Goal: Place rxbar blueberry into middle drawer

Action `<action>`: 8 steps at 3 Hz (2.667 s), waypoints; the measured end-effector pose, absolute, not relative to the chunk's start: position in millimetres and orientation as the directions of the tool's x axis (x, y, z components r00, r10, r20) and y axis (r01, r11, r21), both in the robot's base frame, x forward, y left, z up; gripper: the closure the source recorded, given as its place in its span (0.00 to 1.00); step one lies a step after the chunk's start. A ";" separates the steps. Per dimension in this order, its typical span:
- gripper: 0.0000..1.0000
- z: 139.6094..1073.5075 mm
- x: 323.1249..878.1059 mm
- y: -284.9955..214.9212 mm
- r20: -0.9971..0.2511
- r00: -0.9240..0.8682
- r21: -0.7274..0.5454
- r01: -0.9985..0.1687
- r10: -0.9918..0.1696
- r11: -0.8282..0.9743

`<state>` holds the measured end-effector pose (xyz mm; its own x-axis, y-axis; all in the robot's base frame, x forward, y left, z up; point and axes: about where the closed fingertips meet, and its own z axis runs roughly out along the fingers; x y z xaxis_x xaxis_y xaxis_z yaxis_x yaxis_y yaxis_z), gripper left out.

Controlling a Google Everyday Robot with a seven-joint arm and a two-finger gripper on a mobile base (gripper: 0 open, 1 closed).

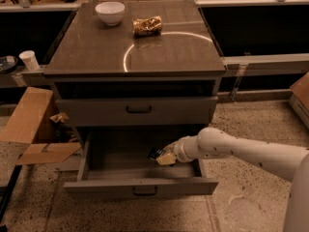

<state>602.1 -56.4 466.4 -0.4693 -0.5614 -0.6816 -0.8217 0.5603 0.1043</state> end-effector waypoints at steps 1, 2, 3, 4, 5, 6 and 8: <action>1.00 445.7 620.6 -58.2 -0.683 -0.476 0.128 -0.824 -0.554 0.551; 1.00 425.9 631.3 -57.8 -0.669 -0.493 0.151 -0.823 -0.556 0.548; 1.00 409.6 635.7 -58.0 -0.650 -0.512 0.163 -0.816 -0.561 0.555; 0.83 395.9 637.6 -56.9 -0.628 -0.530 0.175 -0.810 -0.570 0.560; 0.59 388.6 639.5 -55.3 -0.614 -0.540 0.185 -0.807 -0.575 0.561; 0.37 384.8 641.0 -53.3 -0.606 -0.544 0.191 -0.808 -0.580 0.558; 0.00 403.4 633.4 -56.6 -0.661 -0.527 0.212 -0.814 -0.534 0.541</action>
Offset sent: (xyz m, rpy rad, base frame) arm 0.0443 -0.0051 -0.0646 0.0103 0.0826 0.0111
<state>633.4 -56.6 403.4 -0.5267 -0.5343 -0.6612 -0.8142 0.5407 0.2116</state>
